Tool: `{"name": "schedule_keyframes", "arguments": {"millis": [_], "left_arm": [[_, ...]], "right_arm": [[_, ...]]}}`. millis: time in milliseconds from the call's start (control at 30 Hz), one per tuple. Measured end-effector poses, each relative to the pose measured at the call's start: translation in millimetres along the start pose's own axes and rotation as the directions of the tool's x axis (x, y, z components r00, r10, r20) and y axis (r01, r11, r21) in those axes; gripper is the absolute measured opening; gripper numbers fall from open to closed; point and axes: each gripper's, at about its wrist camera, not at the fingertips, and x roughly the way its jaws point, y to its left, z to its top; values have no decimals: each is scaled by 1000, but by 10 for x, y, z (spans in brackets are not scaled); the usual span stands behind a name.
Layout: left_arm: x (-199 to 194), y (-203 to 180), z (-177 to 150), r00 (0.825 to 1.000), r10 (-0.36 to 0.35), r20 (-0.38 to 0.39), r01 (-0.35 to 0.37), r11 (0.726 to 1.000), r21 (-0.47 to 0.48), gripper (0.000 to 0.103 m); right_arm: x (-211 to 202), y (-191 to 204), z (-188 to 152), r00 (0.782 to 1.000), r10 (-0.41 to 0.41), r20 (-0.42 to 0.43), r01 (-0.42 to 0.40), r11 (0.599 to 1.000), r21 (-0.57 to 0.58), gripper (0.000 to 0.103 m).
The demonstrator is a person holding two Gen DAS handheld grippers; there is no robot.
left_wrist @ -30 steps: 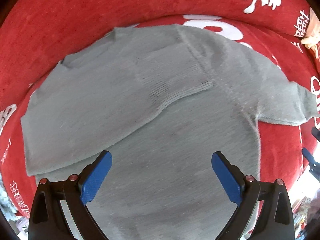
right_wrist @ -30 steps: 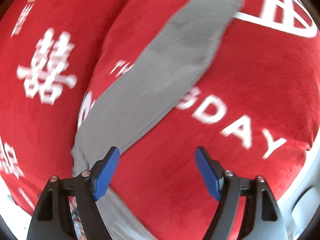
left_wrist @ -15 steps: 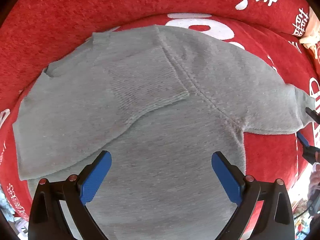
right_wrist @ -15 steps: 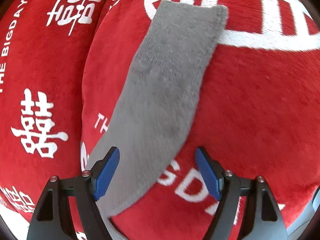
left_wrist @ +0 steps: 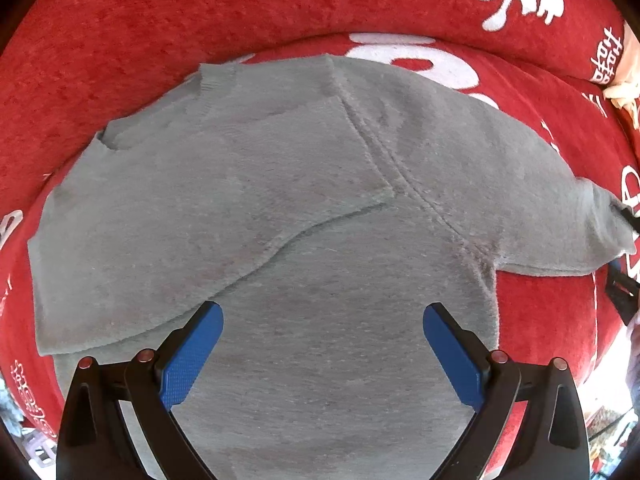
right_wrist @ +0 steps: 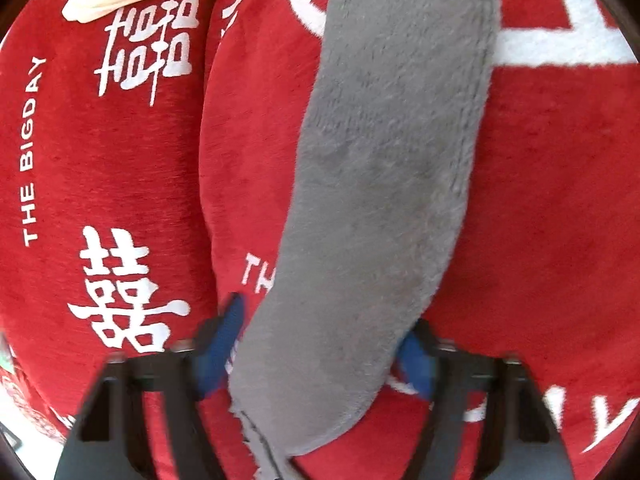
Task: Fold small clothes
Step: 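Grasp the cuff of the other sleeve with the right tool, then fold the held sleeve across the sweater body with the right tool and release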
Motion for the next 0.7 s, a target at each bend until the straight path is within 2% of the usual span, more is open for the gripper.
{"name": "schedule_keyframes", "arguments": {"millis": [33,67,233,300,433,533,700], "left_arm": [[-16,40,-5,1000,-3,9,3,1000,-5,101],[-37,72,-11,1000,-7,18,7,1000,-12,101],[-131,357,-29,998,-5,66,9,999,-54,101],[-168,472,-30,997,9,81,-3,998,-69,101],[-287,768,-52,993,17,119,-6,995,-96,101],[-339,1119,-79,991,13,136,5,991,-131,101],[-381,1616,-154,989,25,143,3,981,-192,101]], "right_arm": [[36,9,-8,1000,19,-16,-19,1000,14,24],[54,17,-20,999,43,-27,-43,999,23,6],[64,318,-162,988,143,-65,-146,988,-46,6],[86,515,-257,977,185,-101,-195,977,-91,6],[199,1049,-579,955,221,-198,-264,938,-225,6],[364,1473,-960,932,222,-287,-313,891,-329,6],[759,2102,-1868,903,118,-414,-345,772,-534,6]]}}
